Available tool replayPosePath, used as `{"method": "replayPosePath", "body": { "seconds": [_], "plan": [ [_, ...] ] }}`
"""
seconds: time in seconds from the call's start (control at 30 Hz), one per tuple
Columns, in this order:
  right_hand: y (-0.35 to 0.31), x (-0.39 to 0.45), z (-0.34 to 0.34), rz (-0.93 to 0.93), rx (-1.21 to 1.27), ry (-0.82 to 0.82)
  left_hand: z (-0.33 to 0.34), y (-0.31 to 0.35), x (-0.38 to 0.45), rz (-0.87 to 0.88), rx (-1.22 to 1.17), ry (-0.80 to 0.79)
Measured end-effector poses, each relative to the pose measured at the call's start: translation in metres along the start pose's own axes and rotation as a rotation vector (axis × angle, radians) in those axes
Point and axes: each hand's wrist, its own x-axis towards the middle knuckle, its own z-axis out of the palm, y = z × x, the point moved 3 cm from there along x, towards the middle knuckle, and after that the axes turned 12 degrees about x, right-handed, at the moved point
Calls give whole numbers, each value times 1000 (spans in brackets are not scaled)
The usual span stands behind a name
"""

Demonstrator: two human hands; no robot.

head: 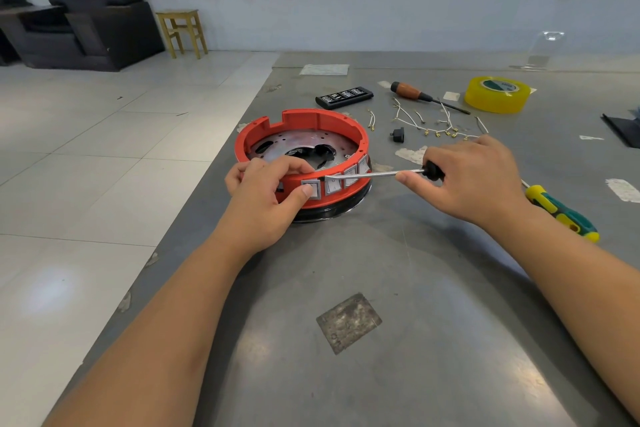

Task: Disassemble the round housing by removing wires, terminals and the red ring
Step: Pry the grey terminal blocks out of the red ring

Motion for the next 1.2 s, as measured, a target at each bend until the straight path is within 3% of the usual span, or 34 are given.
{"method": "replayPosePath", "body": {
  "seconds": [0.93,1.03,1.2],
  "plan": [
    [0,35,40,-62,293,-174,8,17,-6,62,-44,65],
    [-21,44,42,-148,318,-147,7,19,-6,83,-32,58],
    [-20,35,42,-113,310,-119,2,12,-4,94,4,31]
  ]
}}
